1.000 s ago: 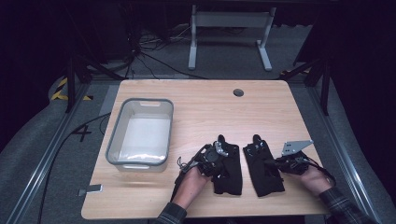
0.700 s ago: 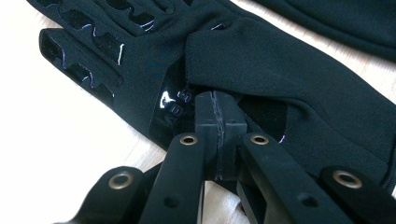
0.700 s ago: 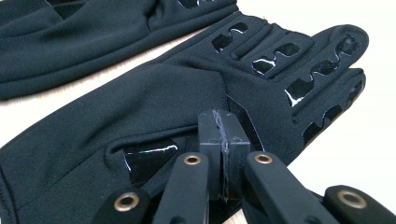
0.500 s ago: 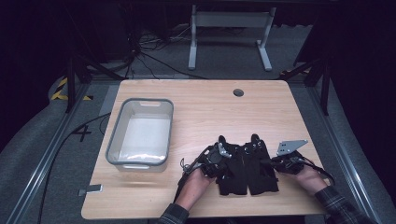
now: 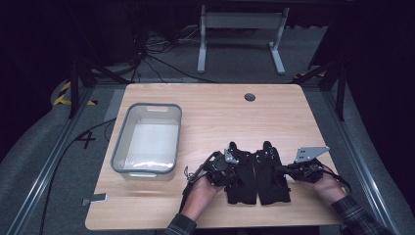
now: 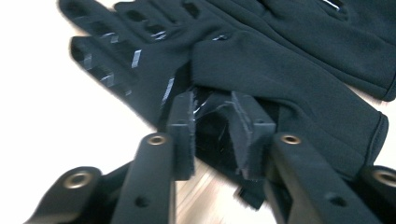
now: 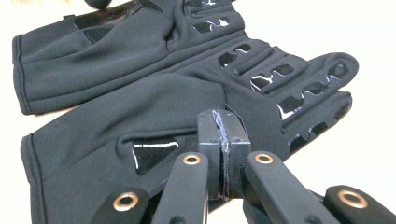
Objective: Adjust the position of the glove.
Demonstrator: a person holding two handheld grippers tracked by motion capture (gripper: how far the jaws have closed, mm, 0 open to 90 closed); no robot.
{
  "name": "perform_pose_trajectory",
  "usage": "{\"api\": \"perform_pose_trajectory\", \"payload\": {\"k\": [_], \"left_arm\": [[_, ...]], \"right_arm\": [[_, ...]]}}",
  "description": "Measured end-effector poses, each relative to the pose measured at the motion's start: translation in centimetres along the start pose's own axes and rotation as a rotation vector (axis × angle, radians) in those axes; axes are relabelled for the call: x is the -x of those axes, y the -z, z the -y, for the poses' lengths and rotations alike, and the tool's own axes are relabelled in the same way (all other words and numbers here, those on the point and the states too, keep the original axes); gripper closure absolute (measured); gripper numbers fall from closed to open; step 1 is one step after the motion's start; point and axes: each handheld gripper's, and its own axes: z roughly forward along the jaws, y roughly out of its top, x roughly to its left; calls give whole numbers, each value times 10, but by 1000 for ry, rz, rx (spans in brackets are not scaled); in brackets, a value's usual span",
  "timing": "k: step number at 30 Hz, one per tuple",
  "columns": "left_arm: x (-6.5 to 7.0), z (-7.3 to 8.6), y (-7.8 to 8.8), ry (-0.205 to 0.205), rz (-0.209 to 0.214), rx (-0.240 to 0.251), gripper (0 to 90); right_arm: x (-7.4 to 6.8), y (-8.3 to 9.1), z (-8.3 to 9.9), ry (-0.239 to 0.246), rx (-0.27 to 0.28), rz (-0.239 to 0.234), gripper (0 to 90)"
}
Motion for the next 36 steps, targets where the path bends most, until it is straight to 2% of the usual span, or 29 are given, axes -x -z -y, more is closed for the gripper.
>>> {"api": "perform_pose_trajectory", "payload": {"k": [4,9,13,18,25,26,30,32,36], "left_arm": [[-8,6,0,58,-27,-9,616],[-12,7,-7,84,-10,-24,584],[-10,5,-13,84,-16,-31,587],[-8,5,-15,81,-21,-23,654],[-9,4,-16,110,19,-27,828],[-10,3,-15,106,17,-30,839],[-13,3,-12,134,41,-28,847],[-15,3,-8,149,59,-11,847],[-16,1,0,158,62,19,847]], "right_arm": [[-4,3,4,13,-7,1,886],[-3,4,10,19,-20,-11,885],[-1,4,14,18,-34,-10,884],[-1,2,14,26,-48,-14,885],[0,1,14,24,-49,-20,886],[0,1,14,25,-49,-20,886],[-1,0,14,24,-47,-23,887],[-1,0,13,27,-49,-30,887],[-2,-2,11,34,-49,-35,887]]}}
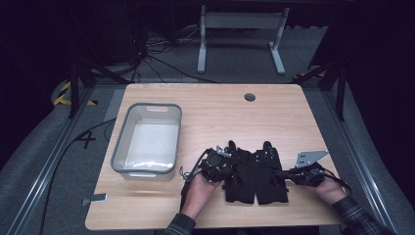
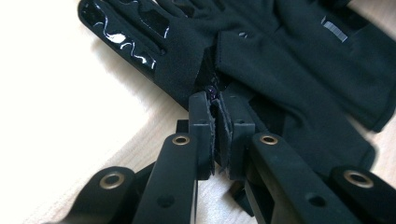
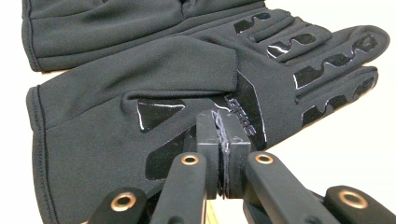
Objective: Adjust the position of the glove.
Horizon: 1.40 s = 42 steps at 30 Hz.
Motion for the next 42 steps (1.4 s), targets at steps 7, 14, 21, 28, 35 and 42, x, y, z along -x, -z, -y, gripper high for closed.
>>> {"api": "perform_pose_trajectory", "payload": {"k": [7,14,21,28,35,42], "left_arm": [[-2,-6,12,9,23,49,846],[-2,-16,20,5,25,77,846],[1,-26,24,-7,25,99,846],[7,-37,20,-29,37,103,849],[16,-51,12,-58,61,106,848],[25,-61,-3,-76,82,93,850]], "right_arm": [[-1,-7,-7,20,-1,2,888],[0,-16,-15,26,7,-14,890],[-2,-25,-25,50,3,-21,891],[-3,-33,-34,74,-6,-20,891],[-1,-37,-37,73,3,-29,891],[-1,-38,-37,65,5,-33,892]]}}
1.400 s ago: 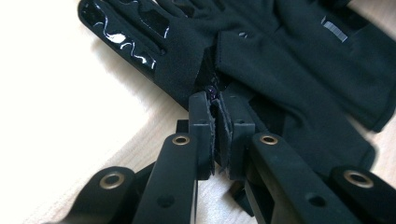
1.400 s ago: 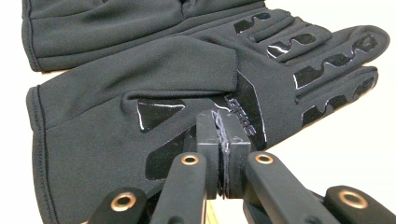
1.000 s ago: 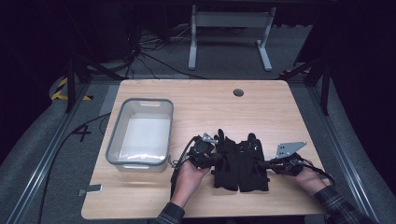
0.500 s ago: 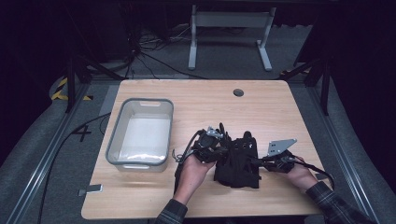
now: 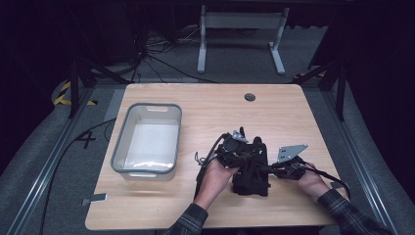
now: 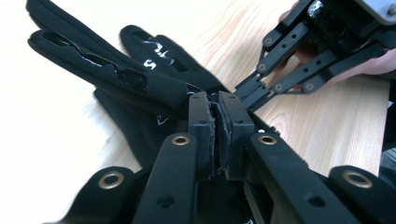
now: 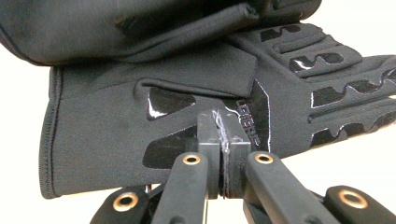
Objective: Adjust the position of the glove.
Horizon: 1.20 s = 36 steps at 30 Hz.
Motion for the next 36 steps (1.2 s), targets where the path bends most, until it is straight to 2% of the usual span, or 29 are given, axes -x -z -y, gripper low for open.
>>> {"api": "perform_pose_trajectory", "payload": {"k": [4,7,9,13,21,24,28,33,36], "left_arm": [[3,-2,-5,-8,-1,-10,850],[3,-2,-6,-7,2,-9,850],[5,-2,-8,-6,5,-12,850],[8,-4,-13,-13,11,-15,846],[15,-9,-26,-36,35,-23,820],[16,-11,-25,-38,54,12,789],[18,-14,-21,-56,62,33,772],[15,-12,-15,-67,53,28,871],[13,-5,-14,-49,45,12,894]], "right_arm": [[1,5,0,-1,11,14,868],[7,23,1,-26,58,49,867],[12,33,7,-46,68,79,866],[20,43,23,-89,49,102,856],[22,49,34,-91,26,123,824],[22,52,37,-96,29,125,810],[24,56,42,-110,26,132,791],[25,62,48,-130,33,135,796],[24,65,52,-142,32,136,806]]}}
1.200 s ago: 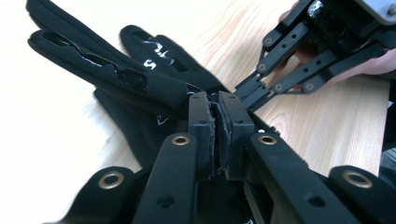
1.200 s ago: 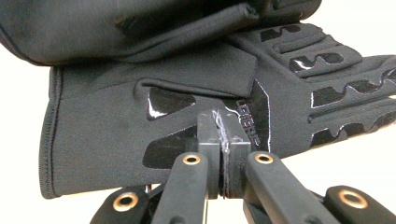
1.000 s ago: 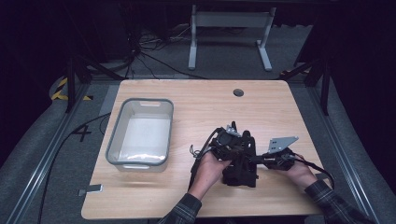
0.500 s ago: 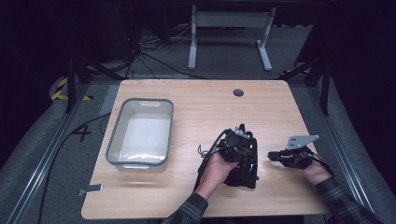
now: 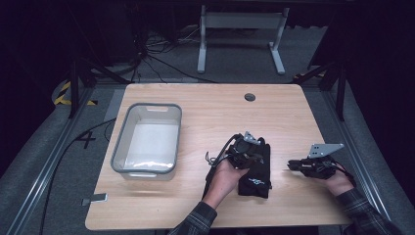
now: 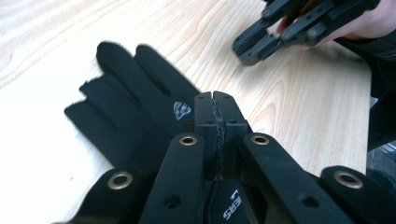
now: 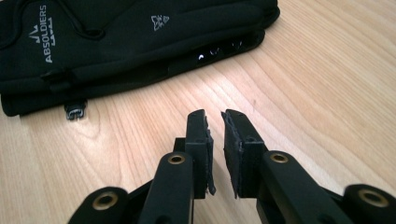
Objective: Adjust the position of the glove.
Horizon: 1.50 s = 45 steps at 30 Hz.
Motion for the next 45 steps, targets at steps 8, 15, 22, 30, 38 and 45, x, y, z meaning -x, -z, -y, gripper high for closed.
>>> {"api": "perform_pose_trajectory", "payload": {"k": [8,15,22,30,38,45], "left_arm": [[0,24,-11,19,-10,-74,895],[0,34,-25,22,-13,-129,896],[0,34,-24,13,-23,-138,896],[1,34,-24,9,-23,-143,896],[0,35,-25,1,-22,-145,896],[-3,36,-26,-14,-62,-165,896]], "right_arm": [[-3,5,4,-3,4,-20,889],[-6,3,3,7,1,-34,889],[-11,-1,-7,20,30,-56,892],[-16,-24,-37,67,55,-87,894],[-16,-56,-56,93,38,-128,895],[-17,-64,-50,92,-15,-148,897]]}}
